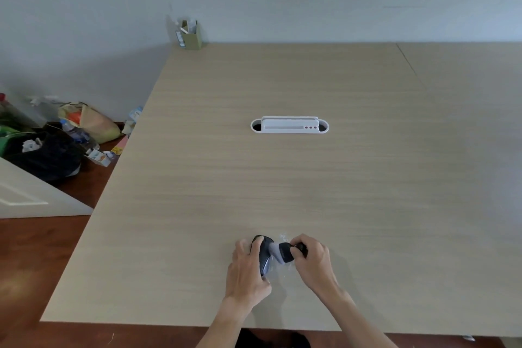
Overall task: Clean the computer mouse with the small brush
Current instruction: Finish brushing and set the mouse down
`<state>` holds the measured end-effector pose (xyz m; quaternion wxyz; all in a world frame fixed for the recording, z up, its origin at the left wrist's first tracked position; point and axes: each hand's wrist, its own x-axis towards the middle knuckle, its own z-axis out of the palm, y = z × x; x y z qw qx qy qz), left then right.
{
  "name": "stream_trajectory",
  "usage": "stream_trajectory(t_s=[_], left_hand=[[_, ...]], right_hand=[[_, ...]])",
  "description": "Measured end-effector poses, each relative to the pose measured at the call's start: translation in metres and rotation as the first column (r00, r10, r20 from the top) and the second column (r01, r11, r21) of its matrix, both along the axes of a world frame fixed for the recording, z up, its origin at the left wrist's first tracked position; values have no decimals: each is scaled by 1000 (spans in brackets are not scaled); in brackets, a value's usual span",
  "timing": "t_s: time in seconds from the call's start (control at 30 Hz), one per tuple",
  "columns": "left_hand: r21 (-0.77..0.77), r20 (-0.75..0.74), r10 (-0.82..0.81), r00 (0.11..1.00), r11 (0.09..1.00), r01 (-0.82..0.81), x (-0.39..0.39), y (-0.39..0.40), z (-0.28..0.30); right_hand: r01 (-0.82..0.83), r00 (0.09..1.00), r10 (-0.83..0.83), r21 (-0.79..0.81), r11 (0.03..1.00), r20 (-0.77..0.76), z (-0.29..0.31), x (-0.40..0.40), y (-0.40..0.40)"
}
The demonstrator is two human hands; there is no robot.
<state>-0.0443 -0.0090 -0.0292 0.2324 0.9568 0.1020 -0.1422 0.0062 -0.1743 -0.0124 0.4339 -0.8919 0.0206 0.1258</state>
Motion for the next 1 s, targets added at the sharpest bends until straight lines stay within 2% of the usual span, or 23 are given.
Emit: stream_trajectory(t_s=[0.1, 0.17, 0.3, 0.4, 0.47, 0.6, 0.87, 1.0], left_hand=[[-1, -24, -51, 998, 999, 51, 3, 2, 2], [10, -31, -72, 997, 997, 73, 6, 4, 2], [21, -27, -85, 996, 996, 86, 13, 3, 3], [-8, -31, -69, 997, 998, 69, 15, 2, 1], [-48, -32, -47, 998, 998, 46, 14, 1, -1], [-122, -43, -18, 999, 992, 13, 12, -5, -5], [-121, -48, -19, 999, 993, 13, 17, -17, -3], [-99, -43, -25, 999, 995, 20, 17, -19, -4]], right_hand=[[-163, 984, 162, 1, 987, -71, 5, 0, 2], [-202, 979, 200, -35, 979, -50, 2, 2, 2], [29, 997, -24, -63, 998, 76, -1, 5, -6], [127, 981, -116, -60, 990, 155, 5, 4, -20], [143, 975, -132, -49, 988, 180, 7, 0, -30], [97, 964, -65, -111, 989, 257, -5, -13, -39], [-124, 982, 160, -301, 946, 98, -36, -33, -23], [-201, 975, 221, -332, 921, 23, -51, -40, -16]])
